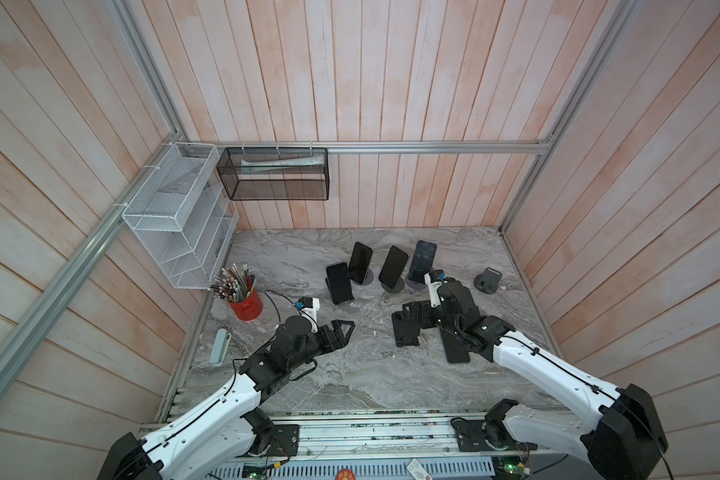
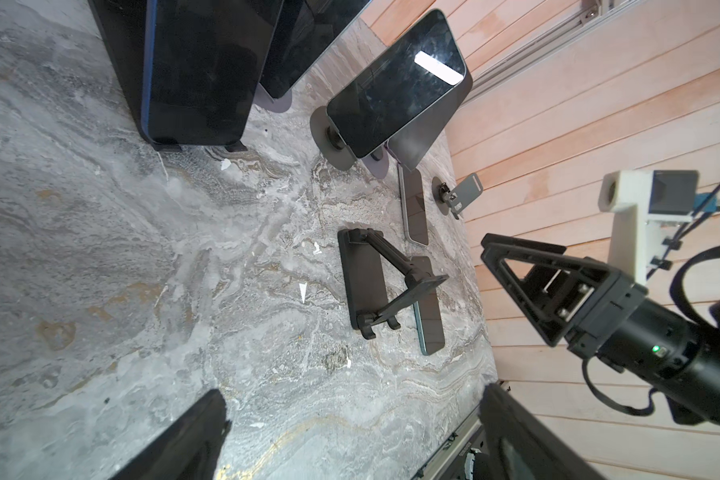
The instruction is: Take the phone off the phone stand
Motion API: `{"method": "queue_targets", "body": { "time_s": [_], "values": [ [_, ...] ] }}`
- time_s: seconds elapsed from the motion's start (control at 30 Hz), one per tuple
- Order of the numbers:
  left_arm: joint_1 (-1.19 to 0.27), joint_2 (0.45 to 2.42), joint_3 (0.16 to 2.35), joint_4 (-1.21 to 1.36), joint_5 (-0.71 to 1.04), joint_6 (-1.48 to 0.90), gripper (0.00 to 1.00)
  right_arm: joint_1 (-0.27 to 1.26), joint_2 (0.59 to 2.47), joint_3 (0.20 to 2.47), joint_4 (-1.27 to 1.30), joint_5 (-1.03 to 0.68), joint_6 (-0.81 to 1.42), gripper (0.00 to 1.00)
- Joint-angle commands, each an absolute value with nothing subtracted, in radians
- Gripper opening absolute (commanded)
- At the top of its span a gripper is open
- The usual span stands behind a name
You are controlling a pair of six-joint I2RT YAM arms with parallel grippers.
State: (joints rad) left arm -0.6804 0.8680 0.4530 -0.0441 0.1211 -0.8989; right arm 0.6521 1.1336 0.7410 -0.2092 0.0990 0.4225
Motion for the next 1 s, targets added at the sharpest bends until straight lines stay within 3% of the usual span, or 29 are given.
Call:
{"method": "queue_targets", "body": {
  "time_s": [0.0, 0.33, 0.5, 0.8, 0.97],
  "values": [
    [-0.7, 0.853, 0.408, 0.012, 0.089, -0.927, 0.97, 0.728, 1.134, 0.717, -0.223, 0.184, 0.506, 0.98],
    [-0.752, 0.818, 0.364, -0.023, 0.041, -0.966, 0.97, 0.827, 1.26, 0.688, -0.197, 0.349, 0.693, 0.98],
    [-0.753, 0.756, 0.317, -0.029, 0.019, -0.985, 0.97, 0.83, 1.291, 0.651, -0.105, 0.341, 0.712, 0.97],
    [-0.754, 0.681, 0.321, -0.12, -0.032, -0.977, 0.97, 0.833, 1.386, 0.65, -0.023, 0.309, 0.663, 0.7],
    [-0.753, 0.622, 0.34, -0.19, -0.087, -0.961, 0.97, 0.888, 1.363, 0.671, -0.059, 0.395, 0.683, 0.6]
  ]
}}
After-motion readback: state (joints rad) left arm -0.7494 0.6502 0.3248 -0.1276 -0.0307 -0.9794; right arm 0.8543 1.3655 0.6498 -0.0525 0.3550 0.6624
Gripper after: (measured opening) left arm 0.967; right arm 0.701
